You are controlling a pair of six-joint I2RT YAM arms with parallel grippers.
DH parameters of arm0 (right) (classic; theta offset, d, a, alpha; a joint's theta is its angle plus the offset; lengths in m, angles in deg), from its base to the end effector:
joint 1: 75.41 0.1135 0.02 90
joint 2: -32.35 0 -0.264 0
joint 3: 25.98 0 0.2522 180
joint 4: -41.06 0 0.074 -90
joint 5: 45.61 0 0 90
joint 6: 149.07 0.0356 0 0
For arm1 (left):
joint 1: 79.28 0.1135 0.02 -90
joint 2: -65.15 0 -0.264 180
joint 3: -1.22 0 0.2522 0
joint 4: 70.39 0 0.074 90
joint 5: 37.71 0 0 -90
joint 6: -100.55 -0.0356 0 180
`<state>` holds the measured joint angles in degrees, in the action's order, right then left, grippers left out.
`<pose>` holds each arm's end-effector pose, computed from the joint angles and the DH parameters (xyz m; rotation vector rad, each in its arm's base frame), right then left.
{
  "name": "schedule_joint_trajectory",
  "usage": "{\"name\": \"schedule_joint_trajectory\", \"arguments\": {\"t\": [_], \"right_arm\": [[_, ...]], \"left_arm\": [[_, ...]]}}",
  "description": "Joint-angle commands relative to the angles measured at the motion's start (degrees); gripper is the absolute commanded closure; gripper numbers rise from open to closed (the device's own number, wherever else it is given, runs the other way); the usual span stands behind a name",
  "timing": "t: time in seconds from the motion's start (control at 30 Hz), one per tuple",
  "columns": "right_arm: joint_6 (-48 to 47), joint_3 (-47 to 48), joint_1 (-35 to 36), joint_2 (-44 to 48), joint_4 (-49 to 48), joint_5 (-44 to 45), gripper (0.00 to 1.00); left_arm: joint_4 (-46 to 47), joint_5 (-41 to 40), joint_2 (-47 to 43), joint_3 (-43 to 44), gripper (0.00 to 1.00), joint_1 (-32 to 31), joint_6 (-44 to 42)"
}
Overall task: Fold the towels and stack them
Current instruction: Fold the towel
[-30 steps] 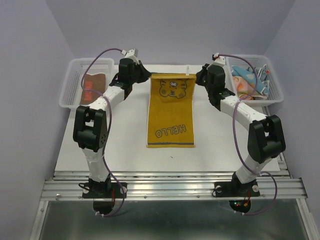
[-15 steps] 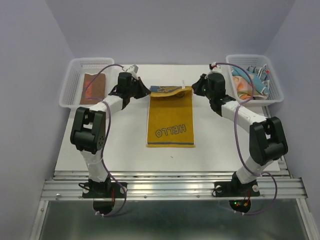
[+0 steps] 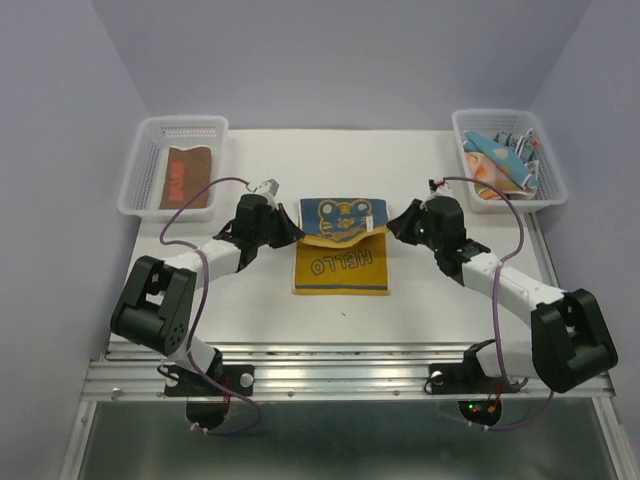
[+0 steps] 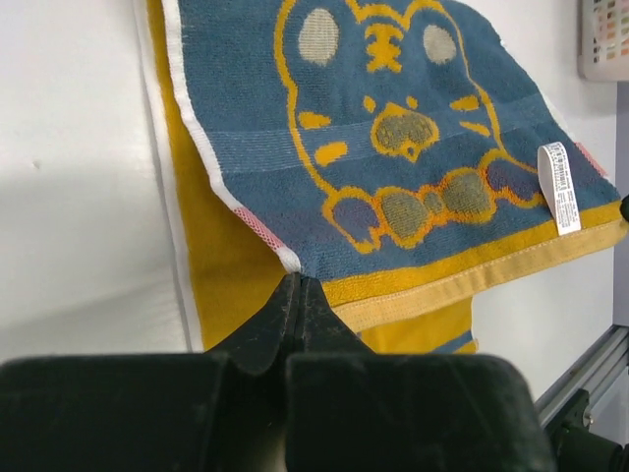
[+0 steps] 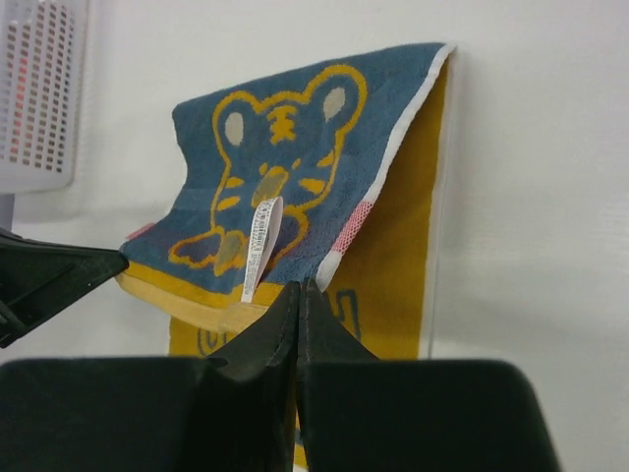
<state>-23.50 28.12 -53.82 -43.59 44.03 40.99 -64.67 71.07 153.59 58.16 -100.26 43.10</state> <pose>0.2683 0.1084 0.2298 0.2131 2.0614 0.6878 0.2992 -0.1270 0.1988 0.0052 2.1195 -0.9071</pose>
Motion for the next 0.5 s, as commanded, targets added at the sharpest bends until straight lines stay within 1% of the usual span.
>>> {"name": "schedule_joint_trajectory", "arguments": {"t": [0.0,0.07,0.17,0.47], "right_arm": [[2.66,-5.08,1.88,6.06,0.5,-0.2,0.99],[2.66,-7.46,2.94,7.64,1.81,0.32,0.99],[2.92,-10.27,3.99,10.11,3.93,0.59,0.99],[3.36,-13.09,6.28,18.89,8.23,0.94,0.99]], "left_arm": [[3.19,-4.01,-6.17,-4.84,1.0,-3.02,2.68],[3.28,-5.85,-8.62,-6.52,1.0,-3.72,4.35],[2.23,-7.35,-11.26,-8.55,1.0,-5.13,4.62],[-3.31,-11.92,-18.04,-10.39,1.0,-8.38,6.38]]}}
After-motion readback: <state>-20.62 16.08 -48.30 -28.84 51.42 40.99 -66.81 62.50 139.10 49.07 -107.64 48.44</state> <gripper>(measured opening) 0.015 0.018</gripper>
